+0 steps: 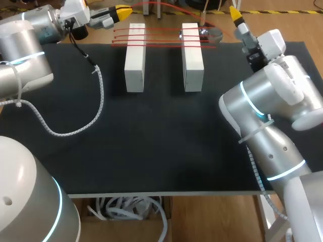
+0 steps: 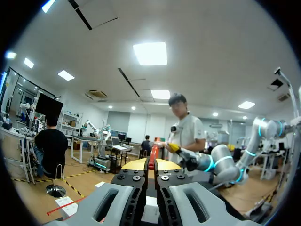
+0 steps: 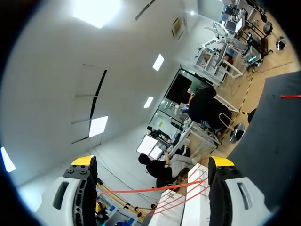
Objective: Grab the tape and strap the tape.
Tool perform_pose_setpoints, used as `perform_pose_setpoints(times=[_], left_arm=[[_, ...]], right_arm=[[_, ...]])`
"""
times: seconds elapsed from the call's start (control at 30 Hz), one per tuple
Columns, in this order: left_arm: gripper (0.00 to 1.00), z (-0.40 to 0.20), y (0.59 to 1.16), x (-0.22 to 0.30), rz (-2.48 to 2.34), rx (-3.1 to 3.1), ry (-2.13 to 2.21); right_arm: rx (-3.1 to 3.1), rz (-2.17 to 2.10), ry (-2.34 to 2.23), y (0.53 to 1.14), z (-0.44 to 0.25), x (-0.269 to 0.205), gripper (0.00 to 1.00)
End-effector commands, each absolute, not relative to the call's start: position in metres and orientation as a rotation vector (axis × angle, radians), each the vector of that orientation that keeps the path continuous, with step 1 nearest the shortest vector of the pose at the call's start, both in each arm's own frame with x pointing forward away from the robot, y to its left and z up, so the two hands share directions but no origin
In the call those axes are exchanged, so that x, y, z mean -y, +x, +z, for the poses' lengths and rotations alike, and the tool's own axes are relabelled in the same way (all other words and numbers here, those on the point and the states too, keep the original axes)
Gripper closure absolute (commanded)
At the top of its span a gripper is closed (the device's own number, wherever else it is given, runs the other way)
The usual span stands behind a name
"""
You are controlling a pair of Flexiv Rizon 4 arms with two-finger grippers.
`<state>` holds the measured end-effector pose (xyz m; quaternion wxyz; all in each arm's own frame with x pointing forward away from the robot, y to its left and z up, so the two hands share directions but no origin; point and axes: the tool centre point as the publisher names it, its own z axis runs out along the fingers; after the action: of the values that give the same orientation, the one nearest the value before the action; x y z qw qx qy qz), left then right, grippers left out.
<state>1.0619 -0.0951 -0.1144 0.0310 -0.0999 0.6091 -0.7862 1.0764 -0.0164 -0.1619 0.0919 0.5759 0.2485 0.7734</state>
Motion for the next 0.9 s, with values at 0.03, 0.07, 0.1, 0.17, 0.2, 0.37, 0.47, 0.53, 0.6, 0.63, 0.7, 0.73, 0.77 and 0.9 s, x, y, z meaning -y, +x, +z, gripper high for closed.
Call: perform_pose_setpoints(times=[0.03,0.07,0.1,0.17,0.2,0.37,0.47,0.53,0.6,0.63,0.7,0.73,0.77,0.9], left_arm=[[1.00,-0.115,1.061,0.095,-2.422,-1.873,-0.307],[1.00,-0.115,1.061,0.095,-2.422,-1.873,-0.307],[1.00,-0.115,1.061,0.095,-2.422,-1.873,-0.307],[1.00,-0.115,1.061,0.095,-2.422,-1.873,-0.307],[1.00,-0.115,1.061,0.095,-2.422,-1.873,-0.307],[1.00,-0.115,1.061,0.095,-2.422,-1.873,-0.307],[1.00,-0.115,1.061,0.095,-2.422,-1.873,-0.307],[1.00,-0.115,1.061,0.095,-2.422,-1.873,-0.307],[1.00,-0.115,1.061,0.095,-2.422,-1.873,-0.307],[1.00,-0.115,1.061,0.095,-2.422,-1.873,-0.307],[1.00,-0.115,1.061,0.095,-2.422,-1.873,-0.307],[1.00,-0.115,1.061,0.095,-2.422,-1.873,-0.307],[1.00,-0.115,1.061,0.095,-2.422,-1.873,-0.307],[1.00,-0.115,1.061,0.095,-2.422,-1.873,-0.307]], right_arm=[[-0.588,2.350,1.701,1.072,-0.167,0.016,0.00],[-0.516,2.367,1.705,1.071,-0.169,0.015,0.00],[-0.472,2.390,1.718,1.071,-0.170,0.015,0.00],[-0.346,2.432,1.740,1.069,-0.173,0.014,0.00],[-0.310,2.449,1.738,1.068,-0.174,0.013,0.00],[-0.041,2.521,1.730,1.066,-0.177,0.012,0.00],[0.123,2.515,1.748,1.065,-0.179,0.013,0.00],[0.218,2.484,1.775,1.064,-0.184,0.014,0.00],[0.256,2.462,1.792,1.061,-0.186,0.013,0.00],[0.281,2.464,1.806,1.059,-0.186,0.011,0.00],[0.281,2.478,1.818,1.055,-0.185,0.007,0.00],[0.297,2.484,1.826,1.054,-0.185,0.004,0.00],[0.304,2.476,1.836,1.055,-0.186,0.003,0.00],[0.353,2.487,1.829,1.063,-0.185,0.000,0.00]])
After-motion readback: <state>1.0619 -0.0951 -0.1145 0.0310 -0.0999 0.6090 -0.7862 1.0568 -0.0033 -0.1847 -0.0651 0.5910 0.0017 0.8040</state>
